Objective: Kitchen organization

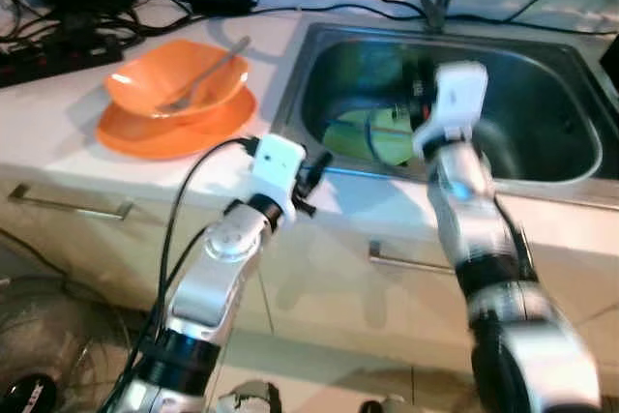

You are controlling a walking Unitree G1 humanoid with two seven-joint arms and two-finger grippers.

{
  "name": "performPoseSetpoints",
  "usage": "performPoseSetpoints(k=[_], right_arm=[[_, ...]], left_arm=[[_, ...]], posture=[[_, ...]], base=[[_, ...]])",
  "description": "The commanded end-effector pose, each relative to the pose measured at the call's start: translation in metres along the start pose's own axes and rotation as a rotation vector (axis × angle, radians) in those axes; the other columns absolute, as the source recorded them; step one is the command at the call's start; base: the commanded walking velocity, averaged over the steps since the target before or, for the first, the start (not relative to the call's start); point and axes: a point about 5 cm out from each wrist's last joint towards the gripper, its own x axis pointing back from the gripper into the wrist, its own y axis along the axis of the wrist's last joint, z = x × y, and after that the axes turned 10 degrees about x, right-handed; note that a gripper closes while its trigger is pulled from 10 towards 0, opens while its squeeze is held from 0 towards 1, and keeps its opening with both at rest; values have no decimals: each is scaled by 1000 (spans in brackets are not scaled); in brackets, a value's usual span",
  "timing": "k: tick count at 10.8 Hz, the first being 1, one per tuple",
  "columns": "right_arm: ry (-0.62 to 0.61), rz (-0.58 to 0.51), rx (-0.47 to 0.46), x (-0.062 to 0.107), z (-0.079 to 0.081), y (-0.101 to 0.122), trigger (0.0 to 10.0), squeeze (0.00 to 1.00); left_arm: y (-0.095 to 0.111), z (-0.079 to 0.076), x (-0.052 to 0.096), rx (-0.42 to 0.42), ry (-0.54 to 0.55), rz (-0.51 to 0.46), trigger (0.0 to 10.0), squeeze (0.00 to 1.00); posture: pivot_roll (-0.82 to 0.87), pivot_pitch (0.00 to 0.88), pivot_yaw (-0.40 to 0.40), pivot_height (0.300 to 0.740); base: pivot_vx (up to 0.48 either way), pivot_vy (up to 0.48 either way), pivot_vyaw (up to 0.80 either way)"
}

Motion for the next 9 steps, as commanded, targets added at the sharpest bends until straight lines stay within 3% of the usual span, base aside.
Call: performPoseSetpoints(k=[1, 3, 6, 7, 9], right_arm=[[11, -21, -20, 2, 3, 7, 10000, 0], [23, -8, -40, 17, 9, 4, 10000, 0], [22, 39, -92, 27, 22, 1, 10000, 0], [29, 53, -97, 29, 27, 0, 10000, 0], [24, 70, -101, 31, 27, -3, 10000, 0]], left_arm=[[2, 5, -2, -9, 30, -16, 10000, 0], [8, 12, -2, -32, 85, -61, 10000, 0], [48, 15, -9, -134, 98, -210, 10000, 0], [73, 26, -10, -160, 158, -304, 10000, 0], [75, 41, -9, -195, 239, -311, 10000, 0]], posture=[[72, 98, 5, 740], [70, 99, 8, 740], [84, 97, 19, 740], [85, 93, 23, 740], [87, 91, 21, 740]], base=[[0, 0, 0], [0, 0, 0], [0, 0, 0], [0, 0, 0], [0, 0, 0]])
